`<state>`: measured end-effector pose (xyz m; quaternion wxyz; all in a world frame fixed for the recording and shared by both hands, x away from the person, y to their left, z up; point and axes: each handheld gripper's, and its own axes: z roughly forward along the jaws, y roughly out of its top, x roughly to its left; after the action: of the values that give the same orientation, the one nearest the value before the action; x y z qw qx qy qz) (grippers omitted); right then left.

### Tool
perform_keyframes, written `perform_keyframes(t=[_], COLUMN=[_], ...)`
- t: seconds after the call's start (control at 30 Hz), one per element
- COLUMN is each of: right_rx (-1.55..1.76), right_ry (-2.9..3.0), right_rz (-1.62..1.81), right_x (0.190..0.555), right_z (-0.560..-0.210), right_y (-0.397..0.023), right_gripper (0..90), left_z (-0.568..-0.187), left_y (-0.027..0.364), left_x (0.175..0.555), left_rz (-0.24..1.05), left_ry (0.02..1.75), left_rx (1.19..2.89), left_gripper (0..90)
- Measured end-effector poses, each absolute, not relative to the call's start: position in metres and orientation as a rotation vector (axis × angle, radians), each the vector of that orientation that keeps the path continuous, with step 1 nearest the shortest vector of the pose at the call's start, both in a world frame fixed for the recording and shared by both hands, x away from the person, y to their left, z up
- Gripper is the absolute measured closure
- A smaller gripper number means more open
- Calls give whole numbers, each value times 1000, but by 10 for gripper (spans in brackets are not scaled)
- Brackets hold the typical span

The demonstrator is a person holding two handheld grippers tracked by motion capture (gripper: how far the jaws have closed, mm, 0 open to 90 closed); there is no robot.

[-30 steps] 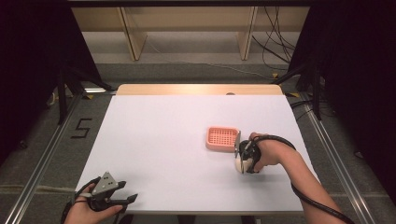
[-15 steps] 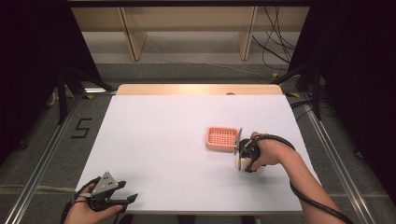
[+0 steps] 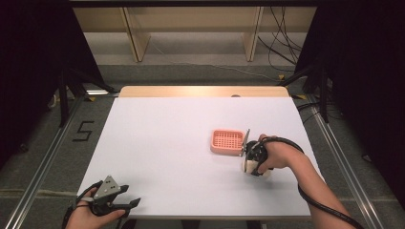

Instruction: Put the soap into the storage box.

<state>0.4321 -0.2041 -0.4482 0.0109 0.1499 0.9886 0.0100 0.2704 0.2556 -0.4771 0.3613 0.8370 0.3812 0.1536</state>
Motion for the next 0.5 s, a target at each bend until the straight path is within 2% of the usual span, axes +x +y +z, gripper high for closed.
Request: perform_keyframes(t=[0.07,0.33,0.5], right_rx=[491,415,412], right_ry=[3078,3079,3078], right_rz=[25,56,74], right_x=[431,434,434], right_z=[-446,-441,-439], right_y=[-205,-206,-206], right_gripper=[504,505,505], left_z=[-476,-477,-477], left_y=[257,257,257], left_x=[273,274,272], left_rz=[427,450,417], left_ry=[932,931,944], left_rx=[2178,2176,2172], left_gripper=[350,350,350])
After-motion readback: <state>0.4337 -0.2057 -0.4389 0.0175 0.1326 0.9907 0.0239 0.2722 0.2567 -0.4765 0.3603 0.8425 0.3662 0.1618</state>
